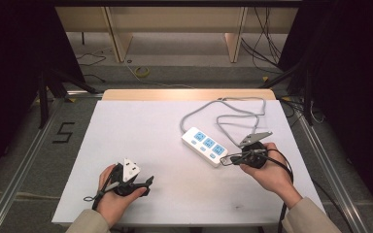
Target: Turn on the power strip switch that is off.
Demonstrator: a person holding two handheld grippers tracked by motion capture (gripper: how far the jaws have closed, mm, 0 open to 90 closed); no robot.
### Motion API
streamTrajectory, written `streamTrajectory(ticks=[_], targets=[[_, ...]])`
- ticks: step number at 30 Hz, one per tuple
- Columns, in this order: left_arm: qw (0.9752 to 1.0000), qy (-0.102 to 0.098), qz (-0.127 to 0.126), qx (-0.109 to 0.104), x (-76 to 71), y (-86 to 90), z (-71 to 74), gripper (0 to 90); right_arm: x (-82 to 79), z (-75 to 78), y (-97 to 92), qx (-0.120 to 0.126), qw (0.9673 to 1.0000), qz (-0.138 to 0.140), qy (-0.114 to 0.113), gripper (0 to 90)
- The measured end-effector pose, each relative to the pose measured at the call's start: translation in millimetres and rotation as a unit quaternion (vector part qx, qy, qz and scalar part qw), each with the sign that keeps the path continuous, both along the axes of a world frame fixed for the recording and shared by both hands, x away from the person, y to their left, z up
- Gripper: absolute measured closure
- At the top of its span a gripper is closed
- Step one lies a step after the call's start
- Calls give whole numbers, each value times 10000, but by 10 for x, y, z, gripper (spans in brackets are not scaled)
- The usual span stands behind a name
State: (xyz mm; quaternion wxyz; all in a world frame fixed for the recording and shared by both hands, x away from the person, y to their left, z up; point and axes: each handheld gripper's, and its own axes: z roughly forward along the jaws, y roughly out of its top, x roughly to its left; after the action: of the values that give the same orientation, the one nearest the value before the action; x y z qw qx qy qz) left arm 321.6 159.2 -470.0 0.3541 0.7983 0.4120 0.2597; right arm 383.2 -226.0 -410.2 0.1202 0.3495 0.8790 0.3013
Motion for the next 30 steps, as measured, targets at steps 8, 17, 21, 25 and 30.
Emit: streamTrajectory(ticks=[8, 17, 21, 25, 30], targets=[[10000, -4, 7, -13, 1, 1, 0, 235, 41, 24, 32, -41, 10000, 11, 22, 900], [10000, 4, 8, 0, 1, 4, 1, 235, 93, 31, 71, -85, 9999, 26, 89, 900], [10000, -5, 7, -11, 3, 0, -1, 235, 114, 41, 84, -119, 9999, 33, 100, 900], [10000, 2, 2, -6, 2, 1, 1, 235, 141, 51, 101, -138, 9998, 44, 117, 900], [10000, -1, 2, -7, 3, 1, 2, 235, 167, 64, 123, -179, 9997, 61, 143, 900]])
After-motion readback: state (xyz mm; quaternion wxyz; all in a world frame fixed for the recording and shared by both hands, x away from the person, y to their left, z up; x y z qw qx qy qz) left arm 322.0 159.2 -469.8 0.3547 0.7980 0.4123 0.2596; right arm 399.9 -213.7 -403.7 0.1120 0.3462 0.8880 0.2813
